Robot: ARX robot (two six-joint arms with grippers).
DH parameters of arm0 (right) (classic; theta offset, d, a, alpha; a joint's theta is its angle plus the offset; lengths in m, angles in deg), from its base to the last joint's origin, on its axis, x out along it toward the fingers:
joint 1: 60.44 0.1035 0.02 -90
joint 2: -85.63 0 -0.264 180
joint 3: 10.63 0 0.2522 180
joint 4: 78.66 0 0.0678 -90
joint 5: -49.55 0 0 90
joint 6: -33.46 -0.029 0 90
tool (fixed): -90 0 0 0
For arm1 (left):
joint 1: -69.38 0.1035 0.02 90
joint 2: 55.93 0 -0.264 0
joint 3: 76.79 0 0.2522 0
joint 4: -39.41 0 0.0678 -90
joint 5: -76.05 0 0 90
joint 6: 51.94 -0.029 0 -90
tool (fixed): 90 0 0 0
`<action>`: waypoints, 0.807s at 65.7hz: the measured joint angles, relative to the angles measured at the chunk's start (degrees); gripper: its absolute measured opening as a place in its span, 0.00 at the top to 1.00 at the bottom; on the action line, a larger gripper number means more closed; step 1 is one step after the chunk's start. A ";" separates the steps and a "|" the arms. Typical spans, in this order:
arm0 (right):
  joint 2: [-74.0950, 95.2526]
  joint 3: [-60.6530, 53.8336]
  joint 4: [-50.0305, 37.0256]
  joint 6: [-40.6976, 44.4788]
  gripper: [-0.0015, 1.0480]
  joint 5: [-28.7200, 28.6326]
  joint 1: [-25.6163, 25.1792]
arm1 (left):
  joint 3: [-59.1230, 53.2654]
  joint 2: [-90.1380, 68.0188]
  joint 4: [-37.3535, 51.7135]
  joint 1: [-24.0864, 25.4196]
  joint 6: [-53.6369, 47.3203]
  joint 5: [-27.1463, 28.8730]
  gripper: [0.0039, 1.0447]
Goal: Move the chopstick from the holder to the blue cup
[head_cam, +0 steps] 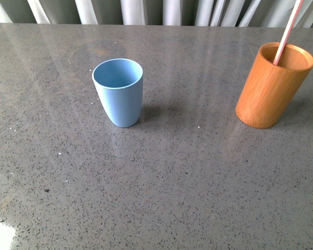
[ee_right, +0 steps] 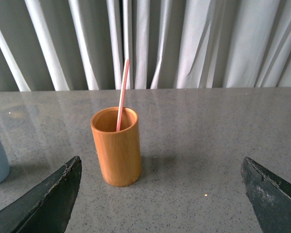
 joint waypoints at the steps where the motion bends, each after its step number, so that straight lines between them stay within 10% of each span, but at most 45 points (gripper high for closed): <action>1: 0.00 0.00 0.00 0.02 0.09 0.00 0.00 | 0.00 0.00 0.00 0.00 -0.02 0.00 0.65; 24: 0.00 0.00 0.00 0.00 0.09 0.00 0.00 | 0.00 0.02 0.00 0.00 -0.09 0.00 0.07; 53: 23.08 9.33 9.79 -5.95 0.09 -7.41 -5.03 | 0.00 0.02 0.00 0.00 -0.15 0.02 0.08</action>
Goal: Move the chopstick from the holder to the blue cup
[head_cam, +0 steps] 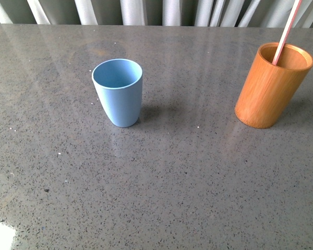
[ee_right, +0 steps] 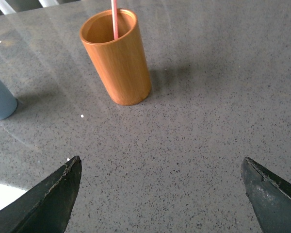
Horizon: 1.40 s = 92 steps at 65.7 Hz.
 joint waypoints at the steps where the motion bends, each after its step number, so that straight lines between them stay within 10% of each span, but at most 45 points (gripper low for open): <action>1: 1.16 0.39 -0.85 -0.07 0.09 0.00 -0.04 | 0.00 0.00 -0.02 0.00 0.00 -0.02 0.08; 30: 50.66 24.68 -29.97 2.93 0.09 2.40 9.70 | 0.00 0.00 0.00 0.00 0.00 -0.02 0.08; 92: 77.50 50.99 -24.28 1.60 0.09 6.80 11.45 | 0.00 0.00 0.00 0.00 0.00 -0.02 0.08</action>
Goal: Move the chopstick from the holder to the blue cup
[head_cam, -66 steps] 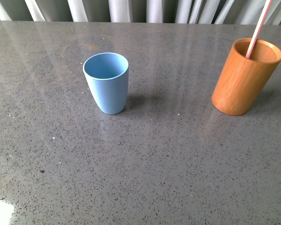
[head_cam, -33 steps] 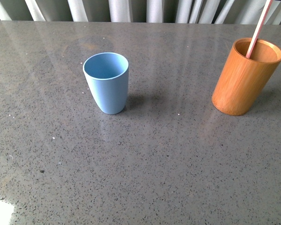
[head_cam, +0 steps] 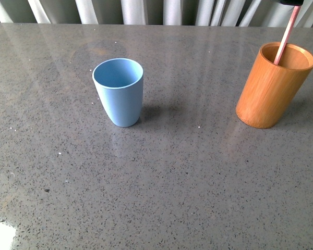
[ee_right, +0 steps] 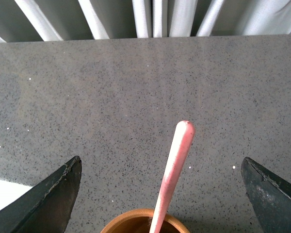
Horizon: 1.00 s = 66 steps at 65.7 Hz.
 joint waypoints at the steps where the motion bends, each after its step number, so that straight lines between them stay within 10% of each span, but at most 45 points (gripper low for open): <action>1: 0.22 0.17 0.00 0.00 0.09 0.02 0.02 | 0.00 0.00 0.00 0.00 0.00 0.00 0.08; 66: 4.70 3.54 0.02 -0.42 0.21 0.39 0.33 | 0.00 0.00 0.00 0.00 0.00 0.00 0.08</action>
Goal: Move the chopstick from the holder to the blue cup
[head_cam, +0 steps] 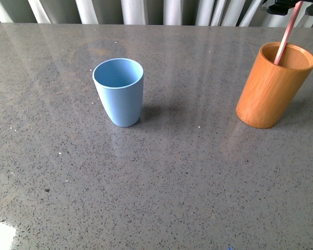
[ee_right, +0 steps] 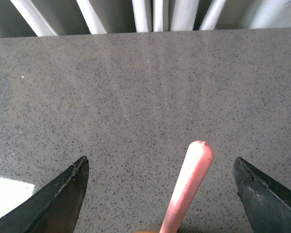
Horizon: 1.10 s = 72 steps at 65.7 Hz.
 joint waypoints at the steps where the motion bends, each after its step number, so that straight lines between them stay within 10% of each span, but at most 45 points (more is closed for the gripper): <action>1: 0.00 0.00 0.00 0.00 0.22 0.00 0.00 | 0.00 0.00 -0.02 0.00 0.00 0.00 0.08; 41: 0.92 1.16 0.50 -0.07 0.97 1.01 0.09 | 0.00 0.00 0.00 0.00 0.00 0.00 0.08; 72: -1.99 0.81 0.81 -0.22 0.98 0.33 -1.18 | 0.00 0.00 0.00 0.00 0.00 0.00 0.08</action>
